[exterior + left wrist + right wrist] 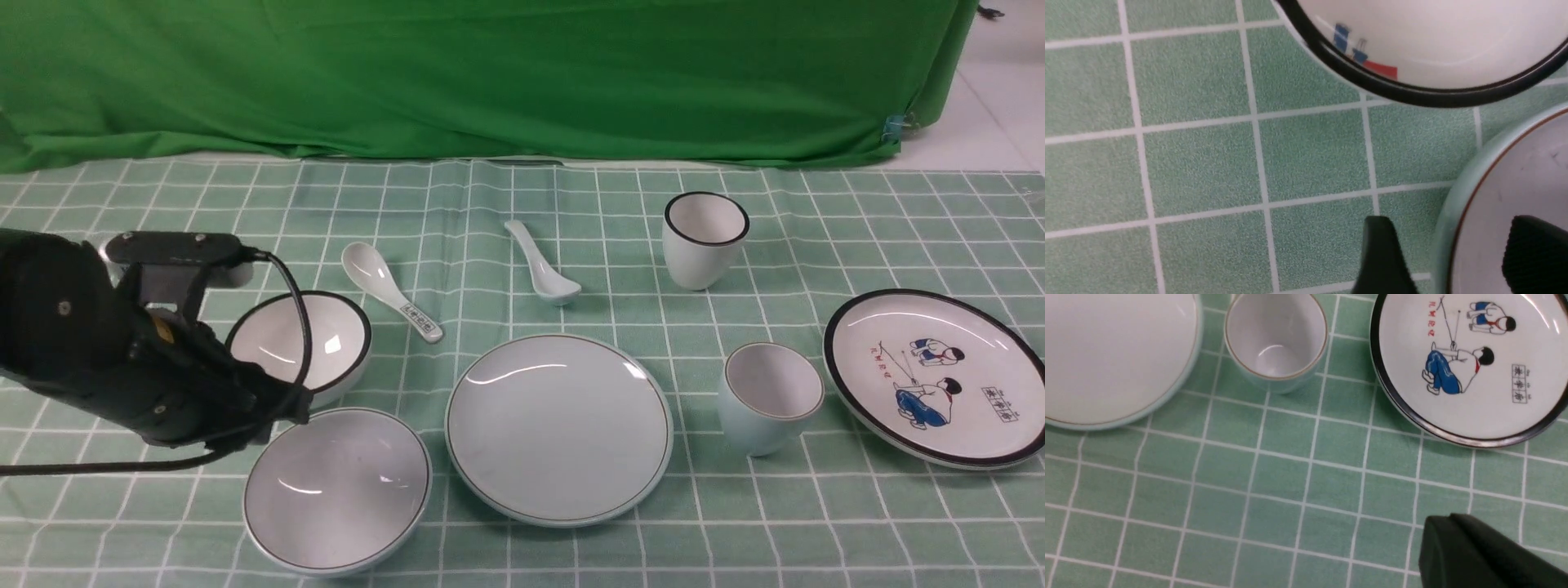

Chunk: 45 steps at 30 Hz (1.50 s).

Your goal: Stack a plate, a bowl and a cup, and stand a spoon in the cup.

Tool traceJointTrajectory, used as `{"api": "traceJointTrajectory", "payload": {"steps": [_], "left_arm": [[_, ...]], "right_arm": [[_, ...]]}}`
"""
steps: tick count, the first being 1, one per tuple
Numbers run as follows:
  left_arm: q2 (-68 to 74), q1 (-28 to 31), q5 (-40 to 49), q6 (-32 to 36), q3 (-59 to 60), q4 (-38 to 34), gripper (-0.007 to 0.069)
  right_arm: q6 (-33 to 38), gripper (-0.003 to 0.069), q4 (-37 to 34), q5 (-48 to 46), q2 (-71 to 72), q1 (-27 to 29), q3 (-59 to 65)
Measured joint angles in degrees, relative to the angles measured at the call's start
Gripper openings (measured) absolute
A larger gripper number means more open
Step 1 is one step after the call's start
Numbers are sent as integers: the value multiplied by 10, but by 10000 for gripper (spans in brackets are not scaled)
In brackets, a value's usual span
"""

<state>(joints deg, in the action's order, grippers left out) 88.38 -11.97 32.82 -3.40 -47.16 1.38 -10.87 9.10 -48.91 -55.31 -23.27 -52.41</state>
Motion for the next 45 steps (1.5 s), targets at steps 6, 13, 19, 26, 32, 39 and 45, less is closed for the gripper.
{"api": "traceJointTrajectory", "payload": {"steps": [6, 13, 19, 26, 32, 39, 45], "left_arm": [[34, 0, 12, 0, 0, -44, 392], [31, 0, 32, -6, -7, -69, 62], [-16, -4, 117, -6, -42, -74, 28], [-58, -59, 89, 9, -119, -125, 28], [81, -137, 67, 13, -233, -161, 28], [190, -139, 55, 19, -271, -166, 28], [213, -139, 52, 20, -272, -183, 28]], "right_arm": [[-1, 22, -1, 17, 0, 0, -1], [1, 22, -2, 18, 0, 0, -1], [1, 22, -2, 4, -2, 0, -19], [5, 22, -2, -74, -44, 0, -101], [35, 22, -15, -107, -173, 32, -186], [123, 78, -155, -98, -298, 101, -217], [137, 267, -188, -66, -372, 108, -228]]}}
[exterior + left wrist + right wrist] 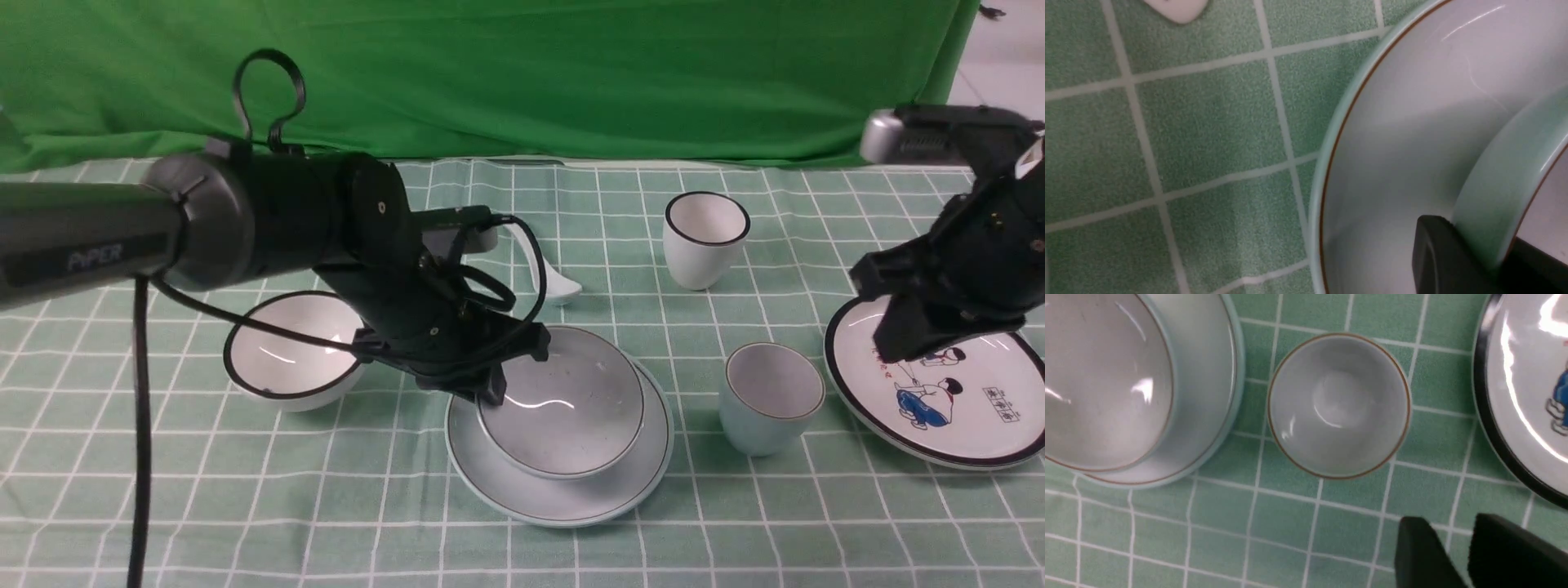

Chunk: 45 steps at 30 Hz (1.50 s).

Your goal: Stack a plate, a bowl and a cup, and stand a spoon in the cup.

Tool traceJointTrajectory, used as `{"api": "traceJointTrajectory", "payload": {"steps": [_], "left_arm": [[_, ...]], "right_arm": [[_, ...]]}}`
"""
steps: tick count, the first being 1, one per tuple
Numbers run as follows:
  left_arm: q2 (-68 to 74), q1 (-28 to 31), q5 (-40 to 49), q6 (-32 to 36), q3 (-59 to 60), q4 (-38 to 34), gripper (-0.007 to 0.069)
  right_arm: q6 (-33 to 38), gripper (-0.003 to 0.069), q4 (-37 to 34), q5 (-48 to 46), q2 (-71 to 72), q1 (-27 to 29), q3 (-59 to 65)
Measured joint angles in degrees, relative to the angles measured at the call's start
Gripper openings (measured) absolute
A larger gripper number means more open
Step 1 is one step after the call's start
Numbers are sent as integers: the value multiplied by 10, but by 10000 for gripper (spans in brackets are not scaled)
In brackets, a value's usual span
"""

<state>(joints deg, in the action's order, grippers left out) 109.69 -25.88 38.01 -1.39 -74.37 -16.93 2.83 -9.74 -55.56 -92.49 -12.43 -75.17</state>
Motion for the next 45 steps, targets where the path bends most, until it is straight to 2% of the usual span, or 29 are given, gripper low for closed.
{"api": "traceJointTrajectory", "payload": {"steps": [3, 6, 10, 16, 17, 19, 22, 23, 27, 30, 33, 35, 37, 38, 41, 45], "left_arm": [[5, 0, -6, 0, -1, -8, 28], [9, 0, -8, 3, -1, -4, 28], [9, 0, -11, 8, -1, -3, 28], [9, 0, -28, 10, -1, -2, 46], [9, 0, -30, 10, -1, -2, 57], [9, 0, -32, 10, -1, -2, 98], [7, 0, -32, 10, -1, -2, 182], [4, 0, -31, 10, -1, -2, 216], [-18, 0, -19, 10, -2, 0, 323], [-47, 0, -13, 7, -2, 31, 347], [-95, 3, -5, -28, -2, 87, 329], [-125, 10, 11, -56, -2, 123, 283], [-147, 21, 25, -71, -3, 143, 219], [-180, 49, 50, -80, -4, 159, 108], [-200, 77, 75, -81, -4, 163, 37], [-222, 119, 117, -78, -4, 169, 9]], "right_arm": [[2, 358, -1, 16, -32, 0, 0], [3, 413, -2, 36, -60, 0, 0], [5, 437, -2, 70, -89, 1, 0], [5, 436, -3, 109, -136, 1, 0], [5, 424, -3, 111, -139, 1, 0], [7, 351, -3, 114, -146, 1, 0], [14, 127, -5, 115, -147, 1, -2], [17, 89, -5, 112, -146, 1, -6], [18, 84, -6, 92, -119, 0, -37], [25, 84, -34, 82, -91, -10, -72], [42, 84, -63, 76, -81, -45, -121], [44, 84, -66, 75, -88, -69, -135], [45, 84, -70, 71, -104, -97, -151], [46, 84, -73, 67, -135, -131, -171], [46, 84, -71, 64, -167, -155, -185], [30, 84, -41, 61, -225, -186, -206]]}}
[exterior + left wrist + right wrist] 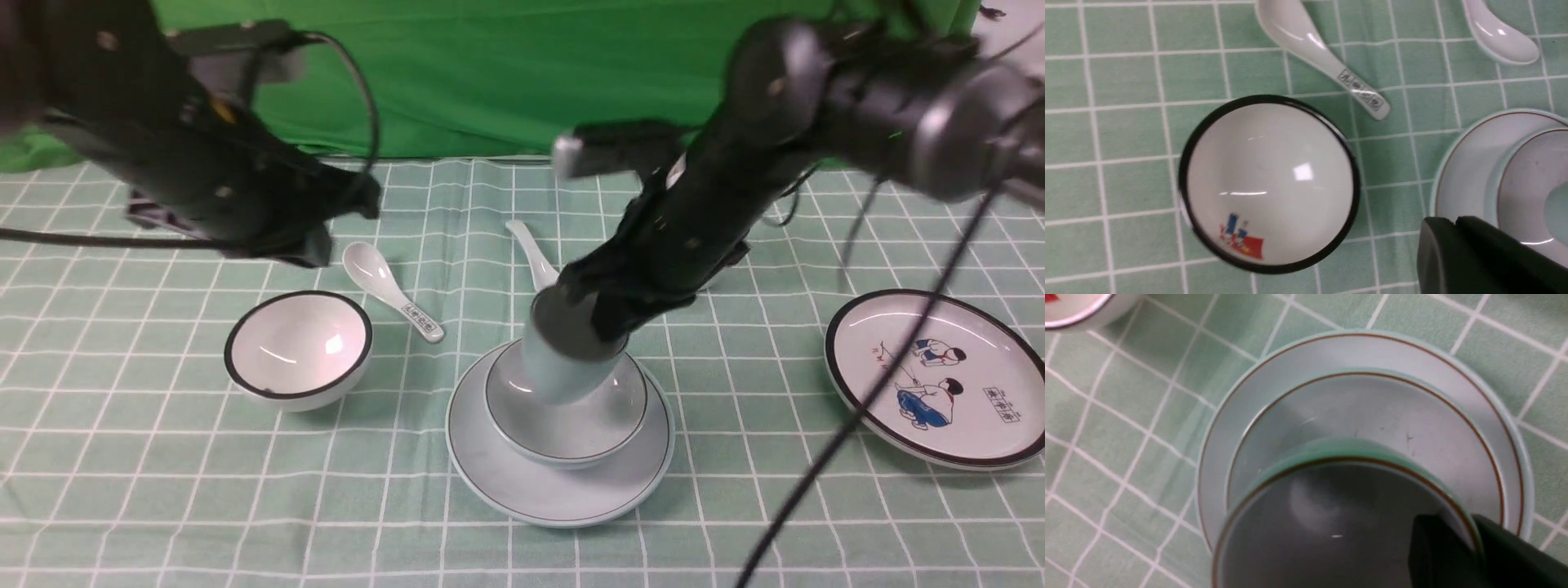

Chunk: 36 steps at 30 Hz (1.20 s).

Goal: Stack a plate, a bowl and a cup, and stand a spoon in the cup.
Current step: Use the right arm to put the blue teacup into the blue rice bowl in the middle, then use the left arm to grab a blue soup spoon

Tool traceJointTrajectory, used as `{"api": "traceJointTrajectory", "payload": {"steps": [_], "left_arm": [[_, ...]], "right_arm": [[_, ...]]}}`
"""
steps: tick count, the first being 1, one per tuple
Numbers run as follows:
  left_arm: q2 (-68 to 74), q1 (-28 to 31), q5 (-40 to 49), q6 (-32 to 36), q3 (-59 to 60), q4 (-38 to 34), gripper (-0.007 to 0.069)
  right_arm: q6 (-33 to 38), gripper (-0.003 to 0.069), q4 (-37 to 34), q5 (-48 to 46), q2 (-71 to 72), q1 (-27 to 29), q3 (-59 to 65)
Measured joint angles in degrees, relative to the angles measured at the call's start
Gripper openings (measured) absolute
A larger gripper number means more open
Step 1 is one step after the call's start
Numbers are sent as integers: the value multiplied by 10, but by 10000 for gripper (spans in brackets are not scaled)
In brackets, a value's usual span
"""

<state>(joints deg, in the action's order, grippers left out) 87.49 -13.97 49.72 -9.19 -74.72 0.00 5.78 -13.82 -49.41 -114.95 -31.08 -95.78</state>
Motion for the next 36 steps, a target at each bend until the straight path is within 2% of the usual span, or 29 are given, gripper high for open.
{"api": "traceJointTrajectory", "payload": {"steps": [9, 13, 15, 16, 19, 20, 23, 26, 27, 31, 32, 33, 36], "left_arm": [[-5, 19, 19, 18, 0, 0, 9], [-5, 20, 9, 20, 0, -16, 9], [-5, 20, 2, 20, 0, -21, 9], [-5, 20, -2, 20, 0, -25, 9], [-5, 20, -22, 20, 0, -34, 9], [-5, 20, -36, 21, 0, -40, 9], [13, 20, -46, 21, -25, -53, 9], [50, 20, -28, 22, -75, -73, 9], [67, 20, -18, 24, -98, -80, 9], [200, 0, 36, 43, -254, -100, 9], [206, -2, 36, 43, -260, -100, 9], [247, -15, 56, 44, -311, -100, 11], [329, -40, 69, 42, -394, -80, 33]], "right_arm": [[-12, 89, 16, 3, -27, -4, -6], [-21, 146, 16, 3, -33, -4, -6], [-23, 228, 16, 3, -33, -5, -6], [-23, 302, 16, 0, -33, -5, -9], [-23, 414, 25, -10, -30, -5, -20], [-23, 475, 38, -28, -23, -5, -33], [-23, 505, 76, -79, 8, -5, -60], [-23, 459, 119, -117, 43, -5, -67], [-24, 418, 138, -128, 60, -5, -67], [-36, 136, 210, -153, 134, 9, -67], [-36, 136, 211, -153, 137, 11, -66], [-43, 67, 216, -153, 160, 24, -63], [-58, 32, 224, -154, 208, 62, -46]]}}
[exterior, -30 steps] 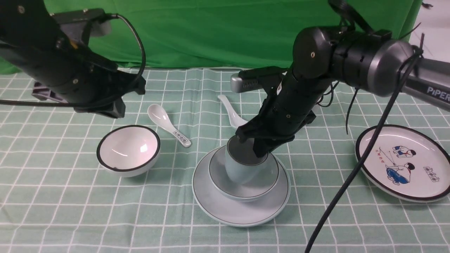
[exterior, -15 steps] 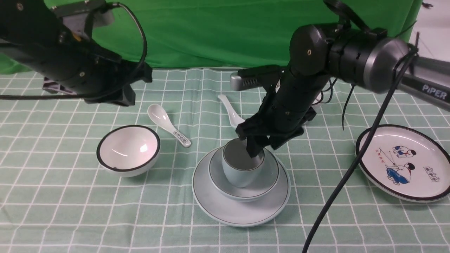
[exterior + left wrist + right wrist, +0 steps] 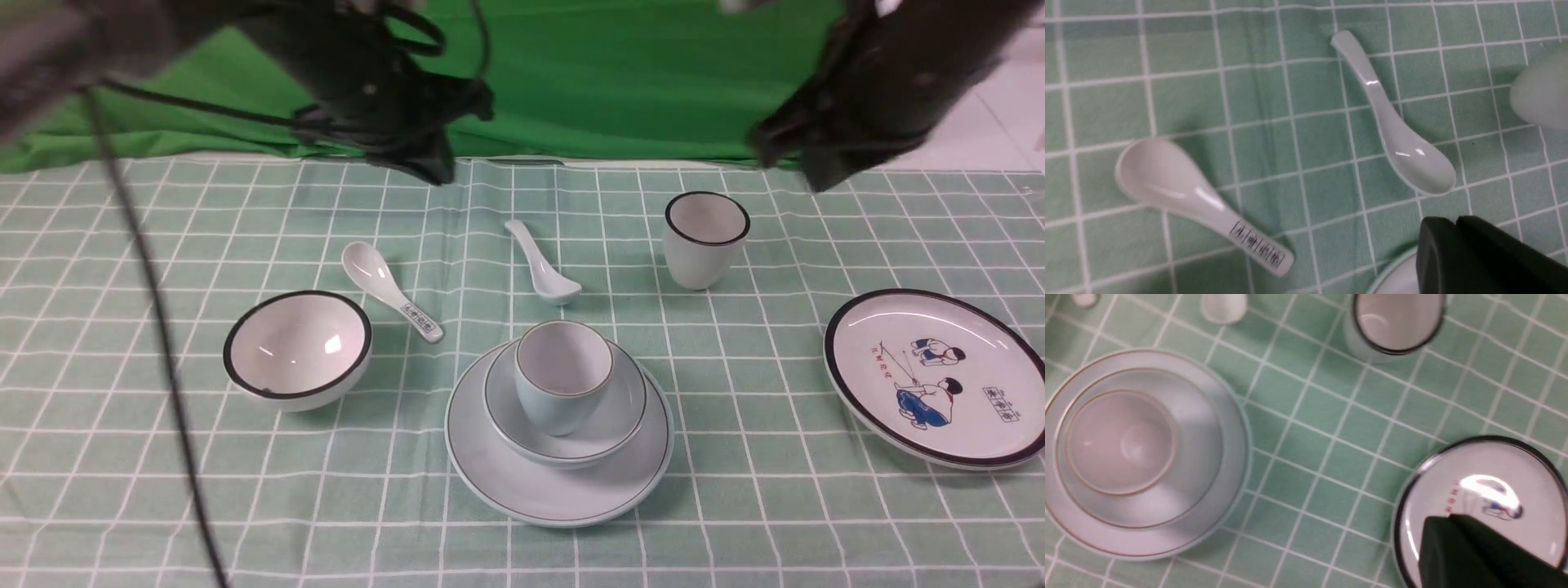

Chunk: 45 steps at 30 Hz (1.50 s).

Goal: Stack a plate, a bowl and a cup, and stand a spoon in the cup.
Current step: Use the left arm to grab a blue soup spoon

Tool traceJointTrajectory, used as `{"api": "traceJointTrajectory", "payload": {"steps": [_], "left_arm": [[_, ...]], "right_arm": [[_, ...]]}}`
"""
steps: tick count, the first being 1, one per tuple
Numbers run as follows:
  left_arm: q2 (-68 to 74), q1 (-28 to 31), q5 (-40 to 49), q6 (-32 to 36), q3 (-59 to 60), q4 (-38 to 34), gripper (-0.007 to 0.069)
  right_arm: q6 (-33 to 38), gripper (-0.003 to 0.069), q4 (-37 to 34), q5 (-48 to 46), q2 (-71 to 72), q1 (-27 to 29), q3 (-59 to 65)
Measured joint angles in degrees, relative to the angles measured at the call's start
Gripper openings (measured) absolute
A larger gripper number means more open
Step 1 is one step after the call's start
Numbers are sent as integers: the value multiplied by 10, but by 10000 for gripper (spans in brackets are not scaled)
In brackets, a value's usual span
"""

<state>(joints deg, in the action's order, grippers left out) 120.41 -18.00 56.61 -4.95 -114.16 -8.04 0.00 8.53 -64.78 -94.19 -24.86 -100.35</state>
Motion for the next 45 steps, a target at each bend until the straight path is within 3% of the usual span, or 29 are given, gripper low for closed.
{"api": "traceJointTrajectory", "payload": {"steps": [6, 13, 16, 21, 25, 34, 37, 45], "left_arm": [[115, -28, 2, -32, -130, 35, 179], [218, -29, -5, -40, -222, 12, 478], [239, -29, -22, -40, -225, 8, 541], [257, -29, -38, -31, -226, 9, 565], [264, -29, -50, -24, -226, 9, 551], [277, -29, -64, 2, -226, 20, 436], [279, -29, -69, 13, -228, 22, 369], [281, -29, -53, 18, -231, 37, 46]], "right_arm": [[-19, 31, 5, 0, 75, 38, 62], [-25, 38, 4, 1, 138, 41, 137], [-25, 45, 4, 1, 141, 41, 143], [-25, 57, 4, 1, 141, 41, 145], [-25, 67, 4, 1, 141, 41, 145], [-25, 83, 4, 1, 141, 41, 145], [-25, 87, 4, 1, 141, 41, 145], [-25, 89, 4, 1, 141, 41, 145]]}}
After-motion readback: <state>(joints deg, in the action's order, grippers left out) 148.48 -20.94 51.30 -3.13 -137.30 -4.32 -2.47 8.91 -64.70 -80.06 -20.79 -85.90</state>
